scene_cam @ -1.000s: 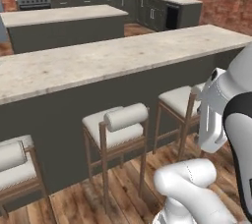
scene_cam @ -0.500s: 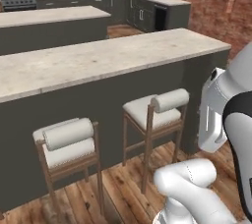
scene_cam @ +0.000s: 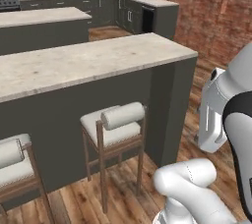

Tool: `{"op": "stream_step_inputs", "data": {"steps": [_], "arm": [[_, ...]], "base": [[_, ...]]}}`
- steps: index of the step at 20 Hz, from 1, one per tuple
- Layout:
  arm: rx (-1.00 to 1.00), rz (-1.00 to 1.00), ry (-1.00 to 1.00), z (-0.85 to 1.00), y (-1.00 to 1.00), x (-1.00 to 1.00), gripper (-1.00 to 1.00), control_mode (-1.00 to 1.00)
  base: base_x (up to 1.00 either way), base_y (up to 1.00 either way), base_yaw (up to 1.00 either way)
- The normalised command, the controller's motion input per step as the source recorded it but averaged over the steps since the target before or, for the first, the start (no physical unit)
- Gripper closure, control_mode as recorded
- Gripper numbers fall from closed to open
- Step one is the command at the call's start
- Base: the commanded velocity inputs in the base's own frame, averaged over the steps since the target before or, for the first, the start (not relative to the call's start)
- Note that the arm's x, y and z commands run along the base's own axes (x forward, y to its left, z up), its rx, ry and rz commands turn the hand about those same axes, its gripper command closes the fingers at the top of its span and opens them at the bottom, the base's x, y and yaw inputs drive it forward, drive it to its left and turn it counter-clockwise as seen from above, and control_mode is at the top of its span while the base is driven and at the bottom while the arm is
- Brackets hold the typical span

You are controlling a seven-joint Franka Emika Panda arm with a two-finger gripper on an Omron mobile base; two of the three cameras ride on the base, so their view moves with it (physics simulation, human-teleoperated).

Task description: Open the fridge, grab two sodas, and place both sodas inside the bowl with ice on the dining counter.

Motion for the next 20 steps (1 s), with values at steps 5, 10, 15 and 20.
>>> {"op": "stream_step_inputs", "data": {"steps": [5, 10, 15, 20], "arm": [[0.0, 0.0, 0.0, 0.0, 0.0, 0.0, -1.0, 1.0], [0.0, 0.0, 0.0, 0.0, 0.0, 0.0, -1.0, 1.0], [0.0, 0.0, 0.0, 0.0, 0.0, 0.0, -1.0, 1.0], [0.0, 0.0, 0.0, 0.0, 0.0, 0.0, -1.0, 1.0]], "base": [[0.29, -1.0, 0.0], [0.38, -1.0, 0.0], [0.53, -1.0, 0.0], [0.67, -1.0, 0.02]]}}
